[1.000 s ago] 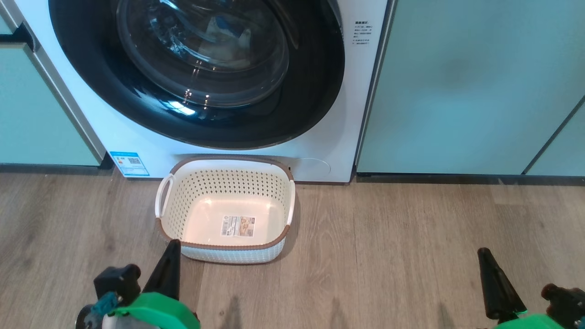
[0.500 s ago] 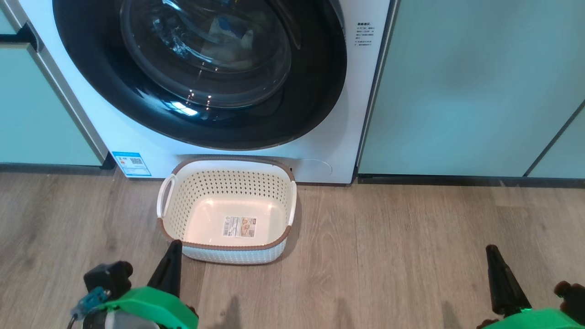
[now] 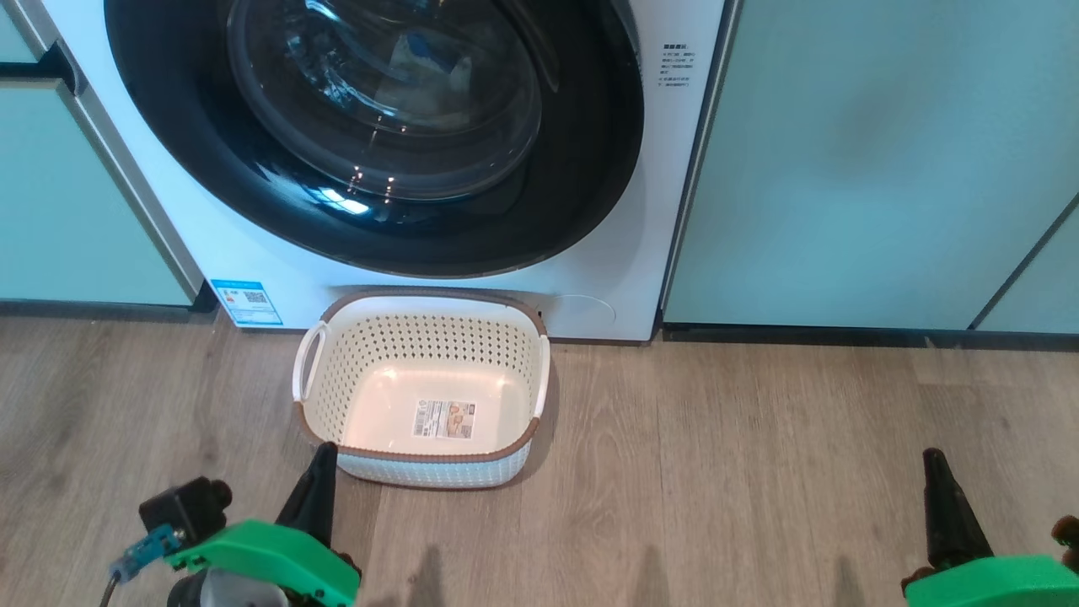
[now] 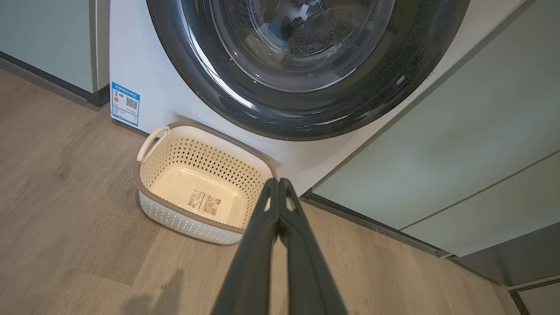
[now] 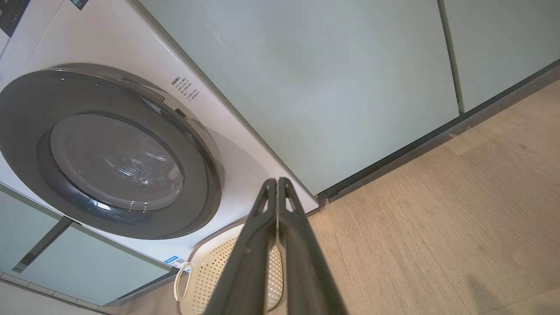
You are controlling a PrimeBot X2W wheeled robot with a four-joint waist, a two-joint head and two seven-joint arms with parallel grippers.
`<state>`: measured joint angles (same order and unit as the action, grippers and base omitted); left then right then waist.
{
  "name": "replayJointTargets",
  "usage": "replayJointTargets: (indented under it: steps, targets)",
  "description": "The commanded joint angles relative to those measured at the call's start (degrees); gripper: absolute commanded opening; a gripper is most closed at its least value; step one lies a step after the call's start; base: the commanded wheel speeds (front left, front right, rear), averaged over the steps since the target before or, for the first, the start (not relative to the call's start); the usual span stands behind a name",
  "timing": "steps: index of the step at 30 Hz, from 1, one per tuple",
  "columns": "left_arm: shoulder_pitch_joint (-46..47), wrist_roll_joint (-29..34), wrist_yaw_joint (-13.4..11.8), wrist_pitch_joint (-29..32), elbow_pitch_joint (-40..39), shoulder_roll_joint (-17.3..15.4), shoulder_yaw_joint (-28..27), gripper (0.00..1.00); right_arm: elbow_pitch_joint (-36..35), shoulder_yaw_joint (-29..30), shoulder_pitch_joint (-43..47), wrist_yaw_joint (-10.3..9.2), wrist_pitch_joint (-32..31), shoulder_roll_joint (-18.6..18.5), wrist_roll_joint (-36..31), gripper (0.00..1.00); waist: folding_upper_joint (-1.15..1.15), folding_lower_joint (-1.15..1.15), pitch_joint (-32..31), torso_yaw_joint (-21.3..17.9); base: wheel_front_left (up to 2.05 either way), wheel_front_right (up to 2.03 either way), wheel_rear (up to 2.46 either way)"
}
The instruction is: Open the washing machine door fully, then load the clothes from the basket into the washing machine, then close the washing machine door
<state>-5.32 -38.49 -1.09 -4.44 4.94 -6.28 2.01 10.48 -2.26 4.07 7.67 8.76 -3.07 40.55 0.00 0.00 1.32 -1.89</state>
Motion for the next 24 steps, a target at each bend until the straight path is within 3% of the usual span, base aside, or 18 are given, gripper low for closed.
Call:
replayJointTargets:
  steps: [1,24]
  targets:
    - [3.3,-1.9,0.6,0.4,-1.2,-0.3,-1.4,0.00,-1.5,0.1,-2.9,-0.06,-0.5,-1.1,1.9,0.00,0.00,0.00,0.0,0.0,0.00,0.00,0.00]
    - [5.4,-16.4,2.8,2.8,1.5,0.3,-2.7,0.00,-0.2,1.5,-4.8,-0.10,-3.8,-1.4,16.1,0.00,0.00,0.00,-0.3,0.5,0.00,0.00,0.00]
